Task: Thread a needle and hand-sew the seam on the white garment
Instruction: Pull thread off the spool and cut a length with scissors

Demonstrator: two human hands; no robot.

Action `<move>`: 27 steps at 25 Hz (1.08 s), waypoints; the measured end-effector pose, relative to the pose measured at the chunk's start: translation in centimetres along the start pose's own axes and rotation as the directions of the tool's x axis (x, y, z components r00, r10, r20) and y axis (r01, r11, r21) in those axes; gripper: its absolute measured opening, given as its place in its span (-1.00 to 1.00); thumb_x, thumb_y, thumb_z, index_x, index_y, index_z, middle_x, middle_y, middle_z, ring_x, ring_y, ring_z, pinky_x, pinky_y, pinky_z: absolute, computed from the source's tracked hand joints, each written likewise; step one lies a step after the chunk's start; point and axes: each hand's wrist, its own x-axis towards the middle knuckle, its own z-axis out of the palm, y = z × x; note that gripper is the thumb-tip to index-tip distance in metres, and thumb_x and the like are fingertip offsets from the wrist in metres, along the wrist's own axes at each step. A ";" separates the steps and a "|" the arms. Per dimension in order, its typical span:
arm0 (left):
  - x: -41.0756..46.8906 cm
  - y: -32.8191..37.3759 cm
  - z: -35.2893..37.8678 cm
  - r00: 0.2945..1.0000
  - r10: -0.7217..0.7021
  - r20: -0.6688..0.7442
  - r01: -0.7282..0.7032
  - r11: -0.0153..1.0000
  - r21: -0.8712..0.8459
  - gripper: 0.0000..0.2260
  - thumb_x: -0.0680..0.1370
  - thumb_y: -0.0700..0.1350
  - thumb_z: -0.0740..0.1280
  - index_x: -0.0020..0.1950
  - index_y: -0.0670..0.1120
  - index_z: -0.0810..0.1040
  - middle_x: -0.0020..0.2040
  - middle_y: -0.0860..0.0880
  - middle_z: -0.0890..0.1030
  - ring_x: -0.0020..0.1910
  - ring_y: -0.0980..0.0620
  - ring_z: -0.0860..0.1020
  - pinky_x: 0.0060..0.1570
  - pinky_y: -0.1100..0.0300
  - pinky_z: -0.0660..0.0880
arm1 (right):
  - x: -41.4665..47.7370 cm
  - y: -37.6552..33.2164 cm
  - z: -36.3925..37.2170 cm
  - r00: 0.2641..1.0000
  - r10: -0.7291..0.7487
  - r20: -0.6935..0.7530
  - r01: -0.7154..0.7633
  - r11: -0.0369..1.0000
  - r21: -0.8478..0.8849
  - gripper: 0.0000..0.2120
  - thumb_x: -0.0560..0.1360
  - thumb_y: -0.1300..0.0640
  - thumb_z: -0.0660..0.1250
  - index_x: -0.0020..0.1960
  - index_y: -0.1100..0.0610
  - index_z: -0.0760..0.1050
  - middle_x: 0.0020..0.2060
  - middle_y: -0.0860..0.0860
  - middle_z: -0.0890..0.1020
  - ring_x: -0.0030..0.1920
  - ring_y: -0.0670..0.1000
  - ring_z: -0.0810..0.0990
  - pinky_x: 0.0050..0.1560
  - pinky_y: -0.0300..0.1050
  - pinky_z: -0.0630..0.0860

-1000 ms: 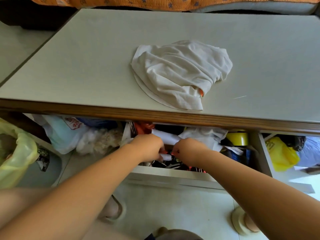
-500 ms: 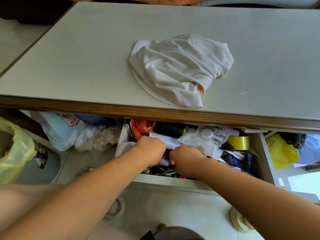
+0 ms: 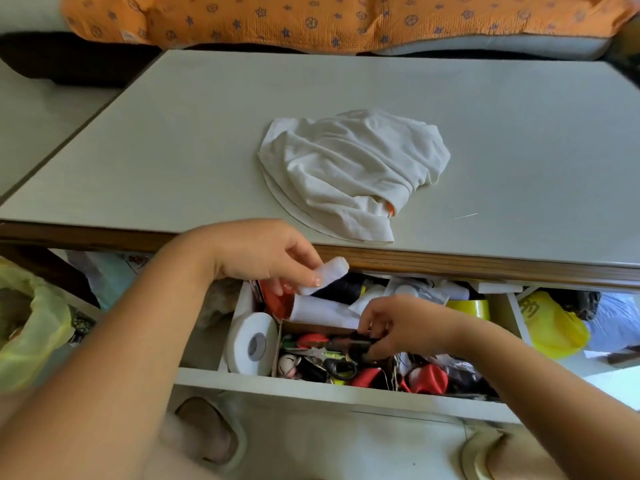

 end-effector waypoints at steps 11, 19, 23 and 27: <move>1.0 2.5 -1.9 0.880 0.082 -0.468 -0.393 0.679 -0.620 -0.75 0.50 -0.05 0.37 0.15 -0.08 0.60 -0.09 -0.07 0.71 -0.15 0.06 0.65 -0.30 0.28 0.54 | -2.7 -1.0 -7.5 0.689 0.059 -0.722 0.240 0.922 0.304 -0.90 0.42 0.11 0.47 -0.12 -0.03 0.57 -0.29 -0.14 0.60 -0.45 -0.20 0.42 -0.37 -0.39 0.35; 5.3 2.5 -0.4 0.905 0.000 -0.425 -0.356 0.545 -0.759 -0.81 0.63 -0.20 0.25 0.22 -0.15 0.54 0.02 -0.13 0.69 -0.07 0.04 0.69 -0.09 0.19 0.63 | 3.9 -2.7 -10.7 0.530 0.038 -0.847 0.001 0.999 0.045 -0.84 0.53 0.11 0.35 0.07 0.11 0.60 0.07 0.01 0.58 -0.04 0.06 0.57 -0.13 -0.15 0.40; 6.3 2.5 0.0 0.921 0.017 -0.390 -0.349 0.482 -0.803 -0.77 0.61 -0.21 0.28 0.26 -0.18 0.54 0.08 -0.15 0.68 -0.02 0.00 0.68 -0.05 0.18 0.64 | 2.9 -4.2 -10.9 0.571 0.070 -0.818 0.179 0.962 0.208 -0.83 0.58 0.04 0.28 -0.01 0.06 0.63 0.00 -0.02 0.54 -0.18 -0.10 0.52 -0.19 -0.26 0.42; 7.0 3.5 0.6 0.917 0.085 -0.389 -0.377 0.501 -0.779 -0.75 0.56 -0.20 0.34 0.24 -0.16 0.55 -0.01 -0.09 0.70 0.04 -0.02 0.68 -0.07 0.20 0.63 | 1.1 -4.1 -10.8 0.850 -0.001 -0.527 0.328 0.784 0.527 -0.80 0.56 -0.03 0.33 0.01 0.06 0.66 -0.22 -0.05 0.68 -0.24 -0.13 0.55 -0.14 -0.18 0.44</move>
